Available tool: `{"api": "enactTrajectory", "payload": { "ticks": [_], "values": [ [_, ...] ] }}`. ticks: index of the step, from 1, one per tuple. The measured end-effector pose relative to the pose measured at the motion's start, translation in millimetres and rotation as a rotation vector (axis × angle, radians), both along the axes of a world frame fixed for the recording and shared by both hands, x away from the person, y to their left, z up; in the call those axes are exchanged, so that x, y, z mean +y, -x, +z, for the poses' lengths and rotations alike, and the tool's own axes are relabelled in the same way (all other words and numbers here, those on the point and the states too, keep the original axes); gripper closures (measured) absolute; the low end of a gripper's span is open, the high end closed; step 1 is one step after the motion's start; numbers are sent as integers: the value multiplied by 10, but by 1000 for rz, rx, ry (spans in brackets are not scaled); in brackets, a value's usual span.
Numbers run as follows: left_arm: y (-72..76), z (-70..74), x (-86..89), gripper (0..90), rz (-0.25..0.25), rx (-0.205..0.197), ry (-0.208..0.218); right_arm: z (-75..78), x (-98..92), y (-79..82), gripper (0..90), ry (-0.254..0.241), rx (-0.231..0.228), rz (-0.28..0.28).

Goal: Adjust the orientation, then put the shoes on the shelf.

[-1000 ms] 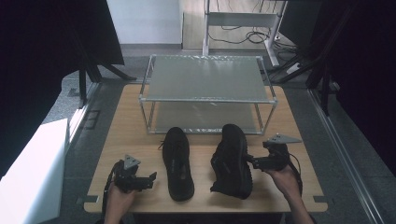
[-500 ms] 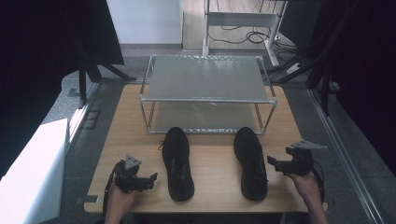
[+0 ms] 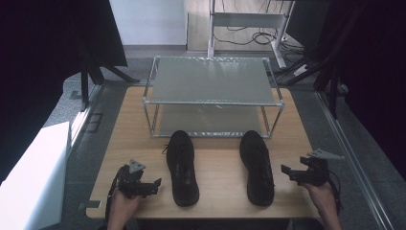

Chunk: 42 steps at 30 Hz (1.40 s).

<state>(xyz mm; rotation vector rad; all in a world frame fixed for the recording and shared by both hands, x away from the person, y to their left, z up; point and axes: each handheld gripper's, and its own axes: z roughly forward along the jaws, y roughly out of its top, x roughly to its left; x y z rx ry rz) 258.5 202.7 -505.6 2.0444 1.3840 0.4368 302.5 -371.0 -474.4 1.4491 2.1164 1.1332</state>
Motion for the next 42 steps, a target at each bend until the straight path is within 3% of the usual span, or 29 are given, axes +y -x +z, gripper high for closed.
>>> {"api": "enactTrajectory", "payload": {
  "ticks": [6,14,28,31,42],
  "values": [
    [3,32,16,0,13,-6,39,10,6,34,46,-5,-2,1],
    [40,128,-11,9,40,-45,75,59,37,133,46,-21,-9,21],
    [113,305,-316,9,39,-102,139,210,226,264,58,-121,-39,76],
    [81,316,-378,5,37,-105,153,206,294,254,57,-147,-39,92],
    [-120,342,-635,0,-4,-98,187,34,593,28,115,-156,18,115]
  ]
}}
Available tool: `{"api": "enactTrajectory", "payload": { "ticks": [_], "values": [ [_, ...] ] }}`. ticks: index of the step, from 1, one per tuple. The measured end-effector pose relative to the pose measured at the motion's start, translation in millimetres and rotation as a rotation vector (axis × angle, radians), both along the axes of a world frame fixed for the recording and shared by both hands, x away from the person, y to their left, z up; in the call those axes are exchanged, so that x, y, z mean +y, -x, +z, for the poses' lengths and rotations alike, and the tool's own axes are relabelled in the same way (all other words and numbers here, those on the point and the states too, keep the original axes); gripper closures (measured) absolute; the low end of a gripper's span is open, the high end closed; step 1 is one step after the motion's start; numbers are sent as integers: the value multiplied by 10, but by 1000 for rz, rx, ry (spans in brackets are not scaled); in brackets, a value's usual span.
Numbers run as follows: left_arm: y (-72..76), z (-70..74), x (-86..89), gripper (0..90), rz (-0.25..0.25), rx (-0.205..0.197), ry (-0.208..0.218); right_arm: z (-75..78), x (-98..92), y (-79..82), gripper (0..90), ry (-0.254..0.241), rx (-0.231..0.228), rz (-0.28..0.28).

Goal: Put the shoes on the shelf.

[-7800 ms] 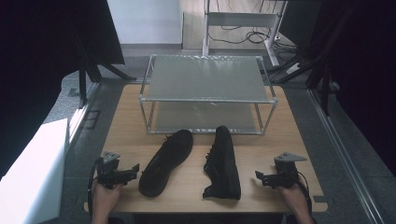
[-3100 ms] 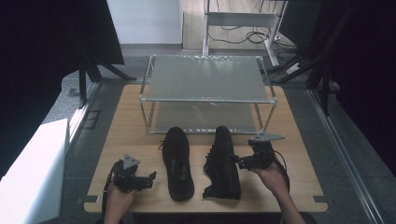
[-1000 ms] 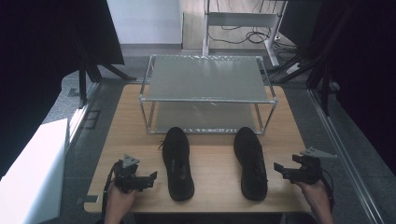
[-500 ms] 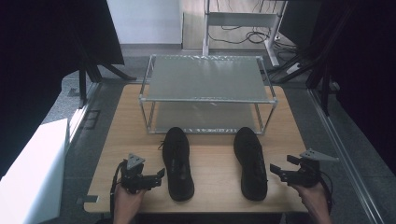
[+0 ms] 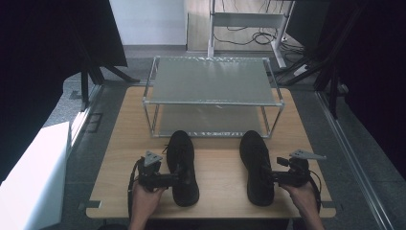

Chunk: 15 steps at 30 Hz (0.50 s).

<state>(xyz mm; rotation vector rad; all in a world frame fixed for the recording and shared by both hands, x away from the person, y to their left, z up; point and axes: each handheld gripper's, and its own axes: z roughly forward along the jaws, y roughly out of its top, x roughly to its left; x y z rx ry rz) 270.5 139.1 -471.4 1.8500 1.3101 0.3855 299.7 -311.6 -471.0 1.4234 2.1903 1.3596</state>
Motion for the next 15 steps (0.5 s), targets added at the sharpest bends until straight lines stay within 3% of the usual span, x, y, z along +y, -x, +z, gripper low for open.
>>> {"api": "enactTrajectory", "payload": {
  "ticks": [2,4,7,10,15],
  "values": [
    [-40,-10,-44,0,-11,10,4,-27,32,-48,127,14,3,-7],
    [-81,-37,-103,0,-14,24,-31,-59,78,-88,139,31,16,-8],
    [-141,-88,-131,0,-6,43,-34,-109,173,-128,179,81,16,-12],
    [-191,-128,-146,0,-1,56,-39,-148,245,-160,201,129,7,-44],
    [-281,-198,-190,40,0,69,-50,-185,266,-200,319,188,-3,-96]
  ]
}}
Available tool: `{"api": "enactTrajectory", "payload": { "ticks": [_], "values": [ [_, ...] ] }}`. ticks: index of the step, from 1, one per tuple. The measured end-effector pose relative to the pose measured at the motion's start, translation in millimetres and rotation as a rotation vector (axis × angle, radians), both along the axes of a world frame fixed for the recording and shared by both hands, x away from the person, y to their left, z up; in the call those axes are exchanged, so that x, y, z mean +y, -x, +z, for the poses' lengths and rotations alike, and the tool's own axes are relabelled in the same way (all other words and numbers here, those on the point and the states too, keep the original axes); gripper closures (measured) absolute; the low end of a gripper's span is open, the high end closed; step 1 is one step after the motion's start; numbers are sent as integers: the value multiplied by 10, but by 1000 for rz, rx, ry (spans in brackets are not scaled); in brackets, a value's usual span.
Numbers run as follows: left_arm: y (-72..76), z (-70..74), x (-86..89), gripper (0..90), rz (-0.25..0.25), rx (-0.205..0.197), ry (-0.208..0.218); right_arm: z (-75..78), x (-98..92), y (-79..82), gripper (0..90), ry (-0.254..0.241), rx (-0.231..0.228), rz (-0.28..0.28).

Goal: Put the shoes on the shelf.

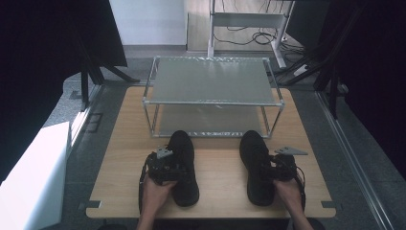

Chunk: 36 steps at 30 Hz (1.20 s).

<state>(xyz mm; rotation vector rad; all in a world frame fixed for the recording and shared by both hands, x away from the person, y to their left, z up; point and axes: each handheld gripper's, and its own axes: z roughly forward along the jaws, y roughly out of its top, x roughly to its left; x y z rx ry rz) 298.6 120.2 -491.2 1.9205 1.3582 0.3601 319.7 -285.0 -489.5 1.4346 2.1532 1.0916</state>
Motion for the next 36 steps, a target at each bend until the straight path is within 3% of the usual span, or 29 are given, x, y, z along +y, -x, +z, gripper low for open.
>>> {"api": "enactTrajectory", "payload": {
  "ticks": [3,7,9,11,15,20,21,29,36],
  "values": [
    [-8,4,-27,114,22,-2,-20,10,4,5,404,23,-2,-25],
    [40,62,-12,303,34,-21,-53,27,-4,25,545,45,-15,-59],
    [56,88,-6,415,29,-29,-80,31,-30,37,589,30,-11,-74],
    [54,106,14,489,17,-23,-94,36,-63,62,678,7,-40,-84],
    [63,128,88,629,11,-17,-96,34,-102,75,709,-32,-63,-96],
    [84,125,176,792,39,-38,-88,35,-130,80,717,-77,-50,-112],
    [80,110,240,800,39,-38,-44,33,-145,78,717,-94,-44,-115],
    [70,90,393,825,38,-36,66,11,-304,59,718,-264,13,-145],
    [75,119,394,825,35,-32,165,32,-325,69,719,-340,34,-140]
  ]
}}
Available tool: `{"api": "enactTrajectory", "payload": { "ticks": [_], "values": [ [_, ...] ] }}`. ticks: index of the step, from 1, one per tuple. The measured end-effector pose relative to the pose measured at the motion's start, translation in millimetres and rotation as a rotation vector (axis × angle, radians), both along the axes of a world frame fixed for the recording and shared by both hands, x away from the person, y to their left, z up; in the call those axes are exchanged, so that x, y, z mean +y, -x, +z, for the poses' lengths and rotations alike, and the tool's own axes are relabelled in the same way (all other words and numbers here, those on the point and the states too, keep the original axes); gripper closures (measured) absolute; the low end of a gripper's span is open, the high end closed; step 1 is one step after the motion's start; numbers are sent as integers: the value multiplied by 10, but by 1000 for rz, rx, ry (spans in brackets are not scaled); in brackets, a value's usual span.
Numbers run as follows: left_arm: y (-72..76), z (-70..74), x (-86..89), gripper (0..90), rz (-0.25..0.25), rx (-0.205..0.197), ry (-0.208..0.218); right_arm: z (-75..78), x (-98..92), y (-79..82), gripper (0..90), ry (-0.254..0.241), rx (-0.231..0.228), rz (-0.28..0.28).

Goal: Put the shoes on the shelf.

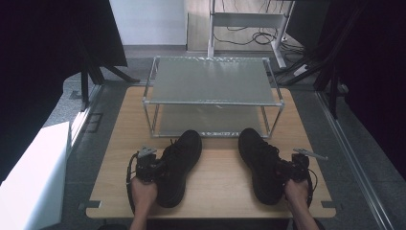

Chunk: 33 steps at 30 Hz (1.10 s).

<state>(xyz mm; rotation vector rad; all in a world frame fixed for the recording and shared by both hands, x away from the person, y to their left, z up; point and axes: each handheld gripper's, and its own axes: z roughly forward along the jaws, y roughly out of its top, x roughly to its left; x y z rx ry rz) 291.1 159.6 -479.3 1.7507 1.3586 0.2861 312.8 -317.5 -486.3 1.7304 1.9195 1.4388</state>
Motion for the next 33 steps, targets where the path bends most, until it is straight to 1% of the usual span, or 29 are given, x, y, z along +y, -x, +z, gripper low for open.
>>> {"api": "enactTrajectory", "payload": {
  "ticks": [2,9,12,14,20,23,27,30,32,33],
  "values": [
    [5,25,-10,824,3,-5,15,31,12,9,718,-11,-5,5],
    [31,130,-10,823,-4,-31,99,130,72,29,718,-97,-20,33],
    [37,159,-12,823,-6,-38,111,178,112,30,717,-126,-25,47],
    [41,191,-25,823,1,-50,125,214,139,27,718,-145,-29,55],
    [49,221,-47,822,15,-61,186,325,235,13,717,-200,-46,77],
    [62,245,-57,822,14,-70,211,365,293,11,717,-225,-52,85],
    [90,294,-76,822,16,-88,229,403,358,18,717,-263,-57,102],
    [112,332,-78,821,14,-104,257,437,390,26,717,-291,-64,114],
    [129,364,-87,821,17,-117,275,469,409,34,717,-319,-62,117],
    [138,381,-90,821,13,-122,284,480,417,35,717,-326,-68,120]
  ]
}}
